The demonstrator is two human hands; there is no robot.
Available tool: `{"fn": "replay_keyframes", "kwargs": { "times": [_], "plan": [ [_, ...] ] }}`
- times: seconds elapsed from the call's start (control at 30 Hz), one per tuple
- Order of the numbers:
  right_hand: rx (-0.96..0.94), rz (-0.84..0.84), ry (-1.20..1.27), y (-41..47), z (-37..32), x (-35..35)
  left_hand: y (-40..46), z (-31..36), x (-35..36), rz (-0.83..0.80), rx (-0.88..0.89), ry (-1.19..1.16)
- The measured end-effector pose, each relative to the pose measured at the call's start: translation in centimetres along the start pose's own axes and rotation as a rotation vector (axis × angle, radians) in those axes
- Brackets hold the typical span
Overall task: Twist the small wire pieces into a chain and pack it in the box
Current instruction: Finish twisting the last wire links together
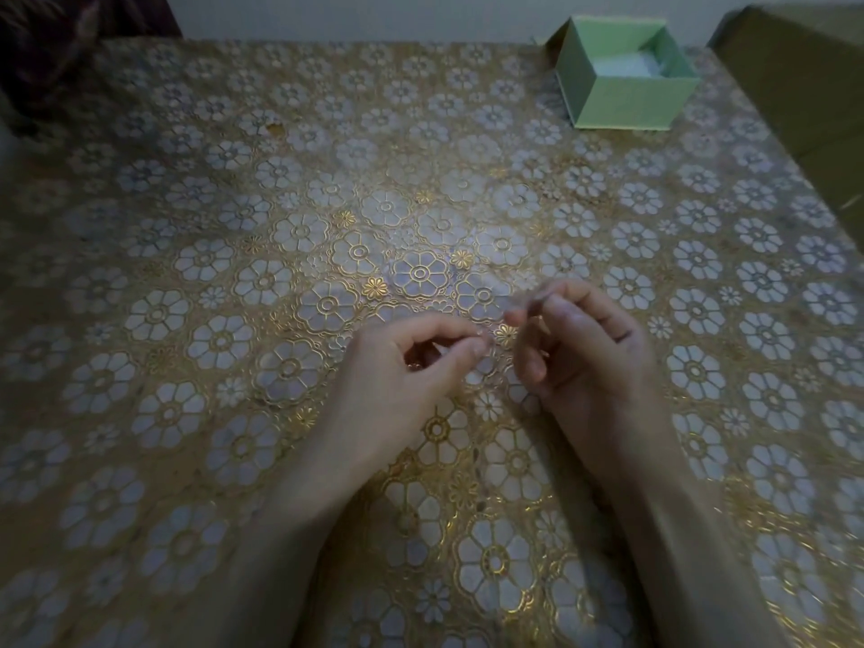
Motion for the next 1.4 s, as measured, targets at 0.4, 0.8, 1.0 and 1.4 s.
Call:
{"fn": "replay_keyframes", "kwargs": {
  "times": [0.4, 0.8, 1.0, 1.4],
  "plan": [
    [-0.141, 0.061, -0.855, 0.3, 1.8, 0.6, 0.4, 0.2, -0.6, 0.062, -0.323, -1.039],
    [-0.008, -0.039, -0.587, 0.2, 1.1, 0.8, 0.3, 0.5, -0.4, 0.043, -0.283, -1.038],
    [0.043, 0.022, -0.309, 0.2, 1.0, 0.8, 0.9, 0.1, -0.7, 0.163, -0.296, -1.285],
    [0.093, -0.064, 0.171, 0.3, 1.0, 1.1, 0.6, 0.4, -0.2, 0.098, -0.265, -1.346]
  ]
}}
Point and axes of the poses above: each hand's wrist, its own y-axis towards the middle knuckle, its own x-axis out of the palm, z = x × y, the point moved 1 cm from there along y, towards the middle knuckle, and after that the axes turned 10 degrees about -z, right-handed, at the moved point
